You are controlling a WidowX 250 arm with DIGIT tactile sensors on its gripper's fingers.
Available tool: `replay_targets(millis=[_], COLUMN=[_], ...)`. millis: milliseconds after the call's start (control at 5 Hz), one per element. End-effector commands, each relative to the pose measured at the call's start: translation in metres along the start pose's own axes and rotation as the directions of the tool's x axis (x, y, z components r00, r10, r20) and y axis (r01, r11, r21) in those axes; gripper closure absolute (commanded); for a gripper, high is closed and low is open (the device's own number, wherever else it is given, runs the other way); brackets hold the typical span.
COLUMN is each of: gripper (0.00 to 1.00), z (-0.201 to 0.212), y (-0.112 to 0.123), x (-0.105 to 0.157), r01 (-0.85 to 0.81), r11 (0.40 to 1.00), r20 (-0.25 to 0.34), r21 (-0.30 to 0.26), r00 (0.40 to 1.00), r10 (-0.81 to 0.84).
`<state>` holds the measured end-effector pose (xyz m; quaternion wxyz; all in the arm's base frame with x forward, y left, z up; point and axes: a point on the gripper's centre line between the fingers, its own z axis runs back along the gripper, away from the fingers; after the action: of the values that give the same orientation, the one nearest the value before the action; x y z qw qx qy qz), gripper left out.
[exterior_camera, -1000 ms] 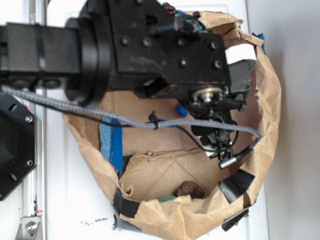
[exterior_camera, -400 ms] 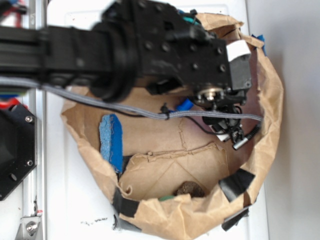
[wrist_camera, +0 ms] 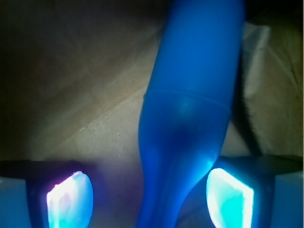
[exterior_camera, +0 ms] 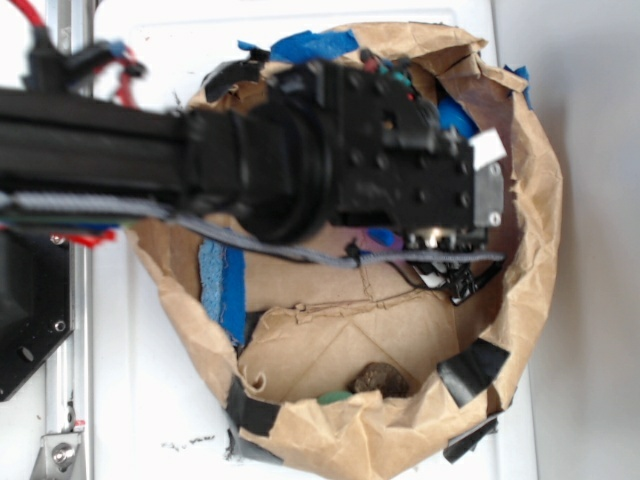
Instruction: Grab the blue bottle.
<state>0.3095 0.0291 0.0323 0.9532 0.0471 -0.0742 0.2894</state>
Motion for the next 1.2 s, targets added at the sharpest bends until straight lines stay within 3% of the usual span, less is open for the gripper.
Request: replay_targets(millis=[0, 200, 400, 600, 800, 1000], gripper=[0.0, 1.0, 1.0, 1.0, 1.0, 1.0], z=[0.001, -0.003, -0.002, -0.001, 0.019, 0.064], y=[-0.005, -0.007, -0.006, -0.004, -0.002, 0.008], x=[0.008, 0.005, 0.003, 0.004, -0.004, -0.028], r01=[-0.005, 0.012, 0.028, 0.016, 0.08, 0.203], r11=[1.0, 0.999, 0.999, 1.0, 0.997, 0.976], r20=[0.038, 0.046, 0.038, -0.007, -0.041, -0.067], r21=[0.022, 0.034, 0.03, 0.013, -0.018, -0.086], r00=[0.999, 0.999, 0.999, 1.0, 0.996, 0.976], r10=[0.004, -0.014, -0.029, -0.016, -0.081, -0.209])
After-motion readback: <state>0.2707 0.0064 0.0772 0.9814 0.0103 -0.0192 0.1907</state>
